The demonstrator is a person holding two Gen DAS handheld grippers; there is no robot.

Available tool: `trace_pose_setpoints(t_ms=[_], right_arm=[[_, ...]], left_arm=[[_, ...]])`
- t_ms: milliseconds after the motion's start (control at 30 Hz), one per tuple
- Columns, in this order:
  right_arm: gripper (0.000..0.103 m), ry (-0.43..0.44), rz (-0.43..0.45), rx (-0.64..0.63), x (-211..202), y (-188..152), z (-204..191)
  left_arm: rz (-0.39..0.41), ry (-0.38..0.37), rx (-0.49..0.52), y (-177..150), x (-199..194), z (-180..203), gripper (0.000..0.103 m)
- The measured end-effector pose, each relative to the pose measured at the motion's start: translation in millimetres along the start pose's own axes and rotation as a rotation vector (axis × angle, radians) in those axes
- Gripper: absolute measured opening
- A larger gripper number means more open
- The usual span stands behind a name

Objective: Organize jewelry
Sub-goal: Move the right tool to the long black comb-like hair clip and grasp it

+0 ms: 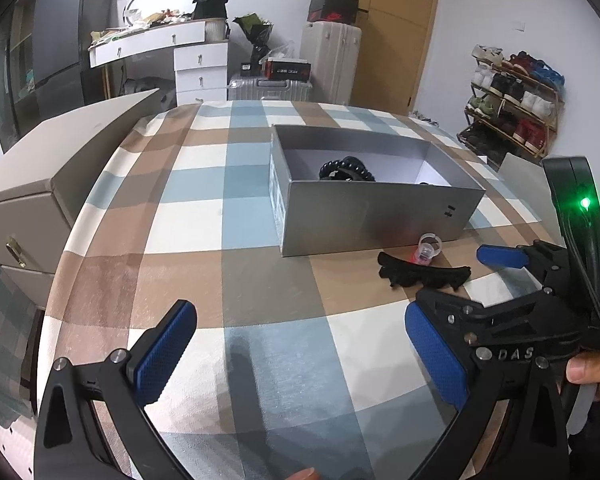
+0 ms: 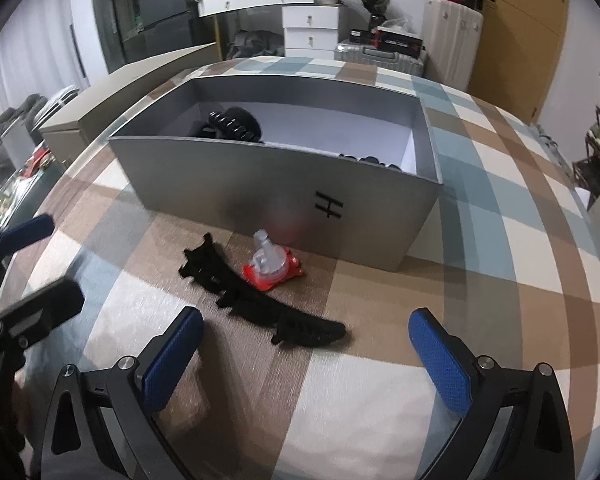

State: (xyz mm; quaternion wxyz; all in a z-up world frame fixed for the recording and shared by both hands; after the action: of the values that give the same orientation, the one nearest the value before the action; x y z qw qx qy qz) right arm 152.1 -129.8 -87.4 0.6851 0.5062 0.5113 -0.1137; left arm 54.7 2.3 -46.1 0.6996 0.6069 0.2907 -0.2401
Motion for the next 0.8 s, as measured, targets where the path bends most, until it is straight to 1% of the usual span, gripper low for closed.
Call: trace_pose_setpoints(t_ms=[133,367,533,667,800], right_arm=[[0.103,-0.022,-0.008,0.024,2.6,4.6,3.1],[0.103,-0.038,-0.038,0.043,-2.9,-2.0,17.8],[0.103,-0.038,-0.025,0.028,-3.8,-2.8,17.6],[0.099,-0.035,-0.014,0.015,-4.7,-2.2,14.0],[0.088,-0.012,-0.006,0.003,-6.7,-2.7,8.4]], left_arm=[[-0.01,-0.003,-0.022,-0.6,1.2,-4.5,0.101],[-0.02,-0.015,-0.038,-1.8,2.6,-6.4,0.101],[-0.022,-0.019,-0.038,-1.1,2.8,-6.0,0.101],[-0.022,-0.022,-0.043,-0.8,3.8,-6.8,0.101],[-0.023,-0.028,-0.045,-0.8,4.2,-6.9,0.101]])
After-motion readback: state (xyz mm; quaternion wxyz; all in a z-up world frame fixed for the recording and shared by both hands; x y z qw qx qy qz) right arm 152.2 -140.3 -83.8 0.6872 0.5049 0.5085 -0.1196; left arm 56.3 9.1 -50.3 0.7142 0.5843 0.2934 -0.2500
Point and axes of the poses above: each gripper's, at about its wrist camera, not at the fingertips, and x roughly the way its jaws point, z to its right, y to its top, the point moved 4 cm from there along x, roughly the way its jaws point, and after that the axes turned 2 degrees about y, right-handed, at the moved point
